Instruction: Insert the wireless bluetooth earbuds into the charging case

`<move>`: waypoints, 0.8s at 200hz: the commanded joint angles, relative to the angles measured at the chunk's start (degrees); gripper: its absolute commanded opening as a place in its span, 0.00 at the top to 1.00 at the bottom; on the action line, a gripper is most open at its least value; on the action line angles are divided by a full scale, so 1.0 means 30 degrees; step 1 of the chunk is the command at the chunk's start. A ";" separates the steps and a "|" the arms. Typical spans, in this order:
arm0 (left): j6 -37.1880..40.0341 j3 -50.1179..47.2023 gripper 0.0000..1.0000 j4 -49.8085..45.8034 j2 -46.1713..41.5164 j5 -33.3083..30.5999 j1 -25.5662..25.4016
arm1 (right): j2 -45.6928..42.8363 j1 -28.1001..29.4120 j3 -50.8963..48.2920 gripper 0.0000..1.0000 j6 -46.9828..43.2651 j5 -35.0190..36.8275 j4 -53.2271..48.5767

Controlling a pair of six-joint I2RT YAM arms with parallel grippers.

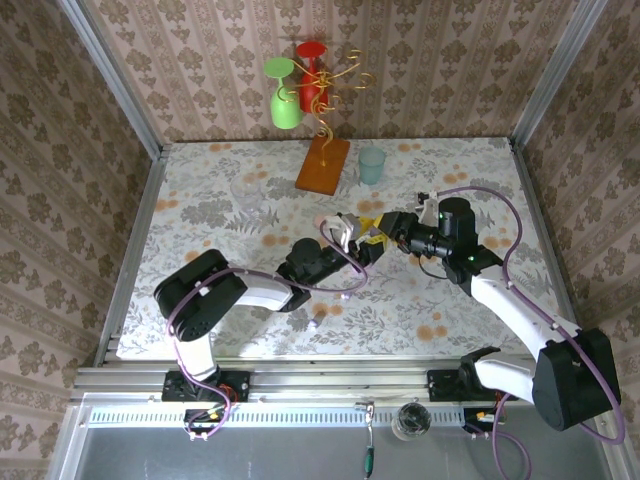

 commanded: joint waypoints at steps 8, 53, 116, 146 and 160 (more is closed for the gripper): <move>-0.0743 0.0526 0.63 0.0528 0.0351 0.0349 0.0329 | -0.0422 0.0139 0.0155 0.75 -0.0132 -0.1131 0.0566; -0.2617 -0.0120 0.75 0.0524 -0.0366 0.1873 0.1123 | -0.1009 -0.0012 0.0595 0.49 -0.1972 -0.0701 -0.0876; -1.1311 -0.2444 0.83 0.0350 -0.3102 0.9472 0.4390 | -0.2669 -0.1790 0.1128 0.18 -0.8765 -0.4130 -0.2823; -1.4381 -0.2827 0.83 0.0350 -0.4205 1.2713 0.4865 | -0.2006 -0.1914 0.1387 0.19 -0.8980 -0.6870 -0.1932; -1.5367 -0.2876 0.83 0.0355 -0.4705 1.3344 0.4862 | -0.1399 -0.1857 0.1277 0.21 -0.7808 -0.8140 -0.0199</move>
